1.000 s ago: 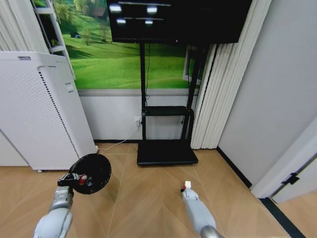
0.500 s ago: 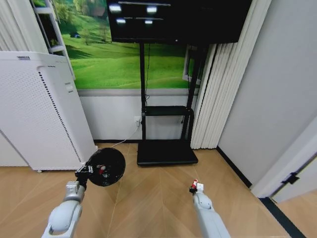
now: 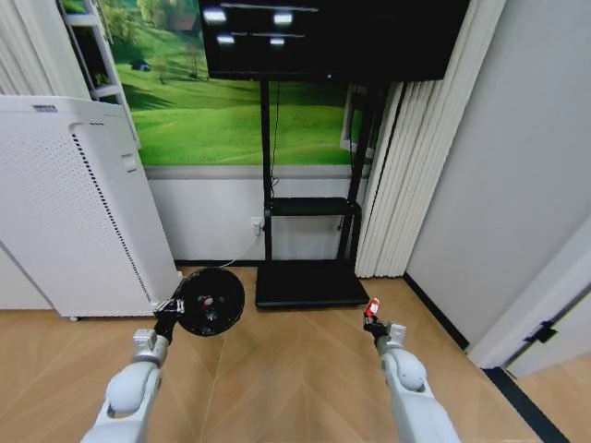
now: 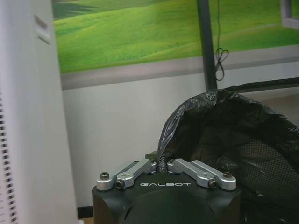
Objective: Pick up the trash bin and place the garbage on the floor into it.
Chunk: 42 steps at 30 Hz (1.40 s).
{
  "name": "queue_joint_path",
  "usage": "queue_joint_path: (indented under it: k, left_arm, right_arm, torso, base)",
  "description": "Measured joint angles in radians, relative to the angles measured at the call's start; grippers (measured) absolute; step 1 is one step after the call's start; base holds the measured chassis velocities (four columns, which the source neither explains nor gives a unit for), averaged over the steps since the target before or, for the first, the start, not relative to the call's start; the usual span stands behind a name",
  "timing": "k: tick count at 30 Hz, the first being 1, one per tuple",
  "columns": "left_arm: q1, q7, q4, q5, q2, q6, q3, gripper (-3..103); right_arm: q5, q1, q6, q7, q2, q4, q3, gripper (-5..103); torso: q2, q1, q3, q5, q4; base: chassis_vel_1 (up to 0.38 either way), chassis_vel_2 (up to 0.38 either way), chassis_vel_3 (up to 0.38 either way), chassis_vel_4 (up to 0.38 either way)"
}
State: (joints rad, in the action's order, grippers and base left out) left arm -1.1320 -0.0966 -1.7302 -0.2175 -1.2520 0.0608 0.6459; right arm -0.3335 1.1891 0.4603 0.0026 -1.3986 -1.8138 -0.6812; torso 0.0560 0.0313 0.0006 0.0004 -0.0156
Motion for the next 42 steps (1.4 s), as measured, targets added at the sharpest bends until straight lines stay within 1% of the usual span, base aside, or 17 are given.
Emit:
queue_joint_path:
  k: [2,3,4,6,7,9,10,12,13,15,17,21,28,31,33,37,42]
  left_arm:
    - [0.059,-0.007,0.044,-0.015,-0.002,0.0,-0.07,4]
    - [0.059,-0.007,0.044,-0.015,-0.002,0.0,-0.07,4]
    - [0.078,-0.008,0.055,-0.022,-0.003,0.0,-0.097,4]
    - [0.123,-0.011,0.077,-0.031,-0.008,0.005,-0.172,4]
    - [0.123,-0.011,0.077,-0.031,-0.008,0.005,-0.172,4]
    - [0.156,-0.011,0.089,-0.045,-0.01,0.011,-0.242,4]
    - [0.156,-0.011,0.089,-0.045,-0.01,0.011,-0.242,4]
    - [0.18,-0.005,0.089,-0.071,0.002,0.019,-0.317,4]
    - [0.18,-0.005,0.089,-0.071,0.002,0.019,-0.317,4]
    - [0.185,-0.004,0.083,-0.086,0.02,0.02,-0.366,4]
    - [0.181,-0.004,0.081,-0.096,0.032,0.016,-0.386,4]
    - [0.174,-0.01,0.103,-0.086,0.029,0.004,-0.385,4]
    - [0.195,-0.014,0.151,-0.064,0.006,-0.013,-0.376,4]
    - [0.212,-0.016,0.167,-0.056,-0.006,-0.017,-0.379,4]
    - [0.224,-0.017,0.172,-0.055,-0.014,-0.017,-0.386,4]
    - [0.244,-0.016,0.179,-0.053,-0.023,-0.016,-0.404,4]
    - [0.259,-0.009,0.18,-0.052,-0.036,-0.01,-0.427,4]
  right_arm:
    - [-0.034,0.054,0.014,-0.073,0.012,-0.074,-0.005,25]
    - [-0.034,0.054,0.014,-0.073,0.012,-0.074,-0.005,25]
    - [-0.039,0.067,0.014,-0.096,0.015,-0.089,-0.003,25]
    - [-0.05,0.09,0.013,-0.17,0.025,-0.119,0.007,25]
    - [-0.05,0.09,0.013,-0.17,0.025,-0.119,0.007,25]
    - [-0.053,0.089,-0.003,-0.226,0.034,-0.117,0.018,24]
    - [-0.053,0.089,-0.003,-0.226,0.034,-0.117,0.018,24]
    - [-0.057,0.069,-0.018,-0.272,0.05,-0.101,0.031,24]
    - [-0.057,0.069,-0.018,-0.272,0.05,-0.101,0.031,24]
    - [-0.078,0.049,-0.028,-0.304,0.069,-0.095,0.042,24]
    - [-0.124,0.039,-0.018,-0.307,0.084,-0.103,0.051,24]
    - [-0.155,0.036,0.007,-0.307,0.092,-0.144,0.054,24]
    - [-0.172,0.054,0.03,-0.303,0.1,-0.243,0.046,24]
    - [-0.178,0.087,0.038,-0.304,0.114,-0.303,0.042,24]
    - [-0.178,0.11,0.06,-0.303,0.126,-0.34,0.043,24]
    - [-0.17,0.13,0.081,-0.302,0.145,-0.368,0.061,24]
    - [-0.143,0.131,0.093,-0.31,0.146,-0.374,0.097,24]
  torso:
    - [0.0,0.0,0.0,-0.0005,-0.0003]
    - [0.0,0.0,0.0,-0.0005,-0.0003]
    - [0.0,0.0,0.0,-0.0004,-0.0003]
    - [0.0,0.0,0.0,-0.0002,-0.0003]
    - [0.0,0.0,0.0,-0.0002,-0.0003]
    - [0.0,0.0,0.0,-0.0002,-0.0001]
    - [0.0,0.0,0.0,-0.0002,-0.0001]
    - [0.0,0.0,0.0,-0.0001,-0.0002]
    - [0.0,0.0,0.0,-0.0001,-0.0002]
    - [0.0,0.0,0.0,-0.0003,0.0]
    - [0.0,0.0,0.0,-0.0002,0.0002]
    - [0.0,0.0,0.0,-0.0003,0.0003]
    - [0.0,0.0,0.0,-0.0004,0.0001]
    - [0.0,0.0,0.0,-0.0005,-0.0001]
    - [0.0,0.0,0.0,-0.0004,-0.0002]
    - [0.0,0.0,0.0,-0.0004,-0.0001]
    - [0.0,0.0,0.0,-0.0003,0.0]
  base:
    - [0.0,0.0,0.0,0.0]
    - [0.0,0.0,0.0,0.0]
    - [0.0,0.0,0.0,0.0]
    - [0.0,0.0,0.0,0.0]
    - [0.0,0.0,0.0,0.0]
    - [0.0,0.0,0.0,0.0]
    - [0.0,0.0,0.0,0.0]
    - [0.0,0.0,0.0,0.0]
    - [0.0,0.0,0.0,0.0]
    - [0.0,0.0,0.0,0.0]
    - [0.0,0.0,0.0,0.0]
    - [0.0,0.0,0.0,0.0]
    - [0.0,0.0,0.0,0.0]
    - [0.0,0.0,0.0,0.0]
    - [0.0,0.0,0.0,0.0]
    - [0.0,0.0,0.0,0.0]
    - [0.0,0.0,0.0,0.0]
